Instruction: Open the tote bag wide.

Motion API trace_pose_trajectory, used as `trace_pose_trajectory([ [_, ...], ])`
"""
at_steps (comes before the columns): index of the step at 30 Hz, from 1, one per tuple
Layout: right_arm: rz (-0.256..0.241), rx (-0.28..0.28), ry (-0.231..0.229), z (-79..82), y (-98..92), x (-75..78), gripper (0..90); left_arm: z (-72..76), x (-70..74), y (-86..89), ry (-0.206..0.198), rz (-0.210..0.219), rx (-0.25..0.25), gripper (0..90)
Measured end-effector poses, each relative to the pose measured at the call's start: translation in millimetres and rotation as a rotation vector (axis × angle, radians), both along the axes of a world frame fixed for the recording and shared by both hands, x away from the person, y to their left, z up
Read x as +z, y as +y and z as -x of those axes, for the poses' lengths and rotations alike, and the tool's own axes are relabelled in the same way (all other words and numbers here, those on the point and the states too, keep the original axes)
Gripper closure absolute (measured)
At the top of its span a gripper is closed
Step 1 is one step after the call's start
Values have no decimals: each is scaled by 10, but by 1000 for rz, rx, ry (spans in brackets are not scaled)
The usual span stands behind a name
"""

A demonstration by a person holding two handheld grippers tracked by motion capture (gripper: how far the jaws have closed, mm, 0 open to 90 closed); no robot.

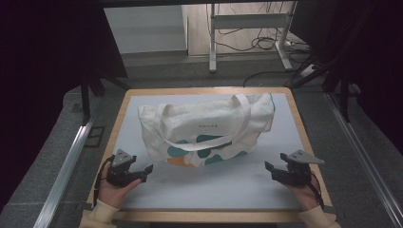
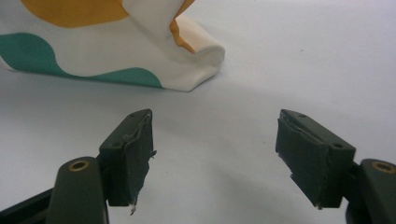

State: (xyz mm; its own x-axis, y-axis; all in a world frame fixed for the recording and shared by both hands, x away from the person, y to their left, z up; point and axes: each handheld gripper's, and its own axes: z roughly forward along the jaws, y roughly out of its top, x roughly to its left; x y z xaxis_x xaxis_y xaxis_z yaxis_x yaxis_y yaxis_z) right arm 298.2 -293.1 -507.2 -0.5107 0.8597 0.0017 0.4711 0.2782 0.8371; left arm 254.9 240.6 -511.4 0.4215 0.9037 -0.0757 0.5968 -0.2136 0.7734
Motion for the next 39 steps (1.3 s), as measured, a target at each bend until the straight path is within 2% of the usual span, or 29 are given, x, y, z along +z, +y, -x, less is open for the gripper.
trace_pose_trajectory([
  [12, 14, 9, -14, 35, 59, 32, 277, 88, 24, 34, -23, 11, -7, 223],
  [20, -4, 11, -4, -52, 97, 49, 275, 109, 12, 80, -26, 27, 10, 224],
  [24, -13, 19, 4, -15, 107, 61, 271, 121, 39, 75, -45, 38, 21, 224],
  [31, -47, 35, -16, 20, 99, 153, 261, 172, 90, 54, -90, 66, 7, 237],
  [35, -62, 42, -28, 3, 109, 255, 245, 162, 129, 52, -75, 76, -20, 245],
  [36, -65, 44, -37, -7, 105, 313, 243, 172, 162, 51, -79, 75, -23, 255],
  [39, -72, 49, -45, -13, 96, 354, 244, 185, 192, 54, -87, 77, -17, 255],
])
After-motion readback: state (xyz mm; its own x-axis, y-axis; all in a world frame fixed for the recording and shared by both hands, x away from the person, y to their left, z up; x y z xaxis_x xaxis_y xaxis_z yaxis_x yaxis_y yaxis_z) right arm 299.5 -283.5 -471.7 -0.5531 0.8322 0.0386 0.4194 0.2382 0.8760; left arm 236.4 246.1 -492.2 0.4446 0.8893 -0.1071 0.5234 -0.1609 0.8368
